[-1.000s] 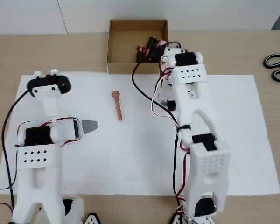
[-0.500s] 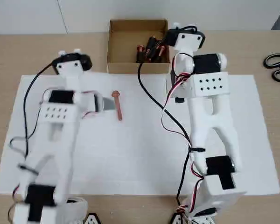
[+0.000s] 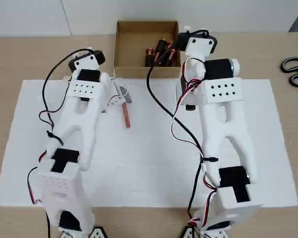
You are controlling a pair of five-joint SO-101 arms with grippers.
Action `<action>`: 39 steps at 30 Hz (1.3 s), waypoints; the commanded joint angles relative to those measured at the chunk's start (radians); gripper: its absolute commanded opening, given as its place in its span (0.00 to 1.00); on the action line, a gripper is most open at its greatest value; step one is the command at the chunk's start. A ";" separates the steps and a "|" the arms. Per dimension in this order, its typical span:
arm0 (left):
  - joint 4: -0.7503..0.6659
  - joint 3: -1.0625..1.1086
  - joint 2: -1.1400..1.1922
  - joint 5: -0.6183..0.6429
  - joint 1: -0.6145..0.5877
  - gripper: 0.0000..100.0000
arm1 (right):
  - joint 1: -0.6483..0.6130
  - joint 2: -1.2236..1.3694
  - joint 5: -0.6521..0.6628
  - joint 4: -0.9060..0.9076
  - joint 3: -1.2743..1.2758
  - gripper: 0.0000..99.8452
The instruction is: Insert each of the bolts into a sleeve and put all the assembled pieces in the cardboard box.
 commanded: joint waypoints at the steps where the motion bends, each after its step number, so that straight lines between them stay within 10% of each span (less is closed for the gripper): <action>1: -0.038 -0.041 0.002 0.000 0.040 0.26 | 0.005 -0.056 0.003 -0.016 -0.005 0.01; 39: -0.068 -0.197 0.195 -0.005 0.038 0.20 | 0.004 -0.061 0.002 -0.067 0.080 0.01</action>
